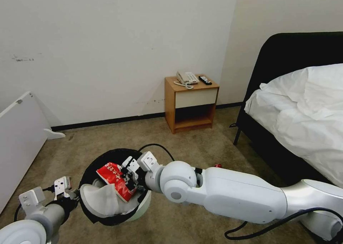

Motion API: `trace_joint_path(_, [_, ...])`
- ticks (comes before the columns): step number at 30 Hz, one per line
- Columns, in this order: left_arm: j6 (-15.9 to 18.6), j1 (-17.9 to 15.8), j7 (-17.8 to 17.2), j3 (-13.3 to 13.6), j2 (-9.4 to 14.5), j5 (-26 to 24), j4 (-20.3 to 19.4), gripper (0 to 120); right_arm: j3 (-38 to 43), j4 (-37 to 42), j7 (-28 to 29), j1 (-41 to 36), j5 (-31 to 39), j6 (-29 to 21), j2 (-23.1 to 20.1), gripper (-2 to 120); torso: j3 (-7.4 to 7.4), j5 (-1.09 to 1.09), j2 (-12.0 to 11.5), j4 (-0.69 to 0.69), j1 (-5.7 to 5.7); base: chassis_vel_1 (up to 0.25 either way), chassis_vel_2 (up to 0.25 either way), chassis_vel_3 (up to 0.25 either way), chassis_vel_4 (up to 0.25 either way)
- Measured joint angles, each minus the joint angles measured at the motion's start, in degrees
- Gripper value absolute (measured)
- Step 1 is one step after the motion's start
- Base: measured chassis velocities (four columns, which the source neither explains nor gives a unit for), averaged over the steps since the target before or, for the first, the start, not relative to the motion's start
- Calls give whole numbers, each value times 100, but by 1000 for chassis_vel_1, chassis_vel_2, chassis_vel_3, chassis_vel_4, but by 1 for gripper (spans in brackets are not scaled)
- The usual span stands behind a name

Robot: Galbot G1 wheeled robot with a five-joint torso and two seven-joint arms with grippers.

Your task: Pick up the trash bin, then pick up the garbage from the floor and place it into the trash bin.

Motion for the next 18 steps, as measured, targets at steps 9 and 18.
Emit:
trace_joint_path(9, [0, 0, 6, 11, -2, 0, 23, 2, 20, 1, 108, -85, 27, -127, -50, 2, 0, 0, 0, 0, 0, 0, 0, 0, 0])
trace_joint_path(18, [0, -8, 8, 21, -10, 10, 47, 2, 138, 102, 169, -48, 87, -150, -66, 31, 0, 0, 0, 0, 0, 0, 0, 0, 0])
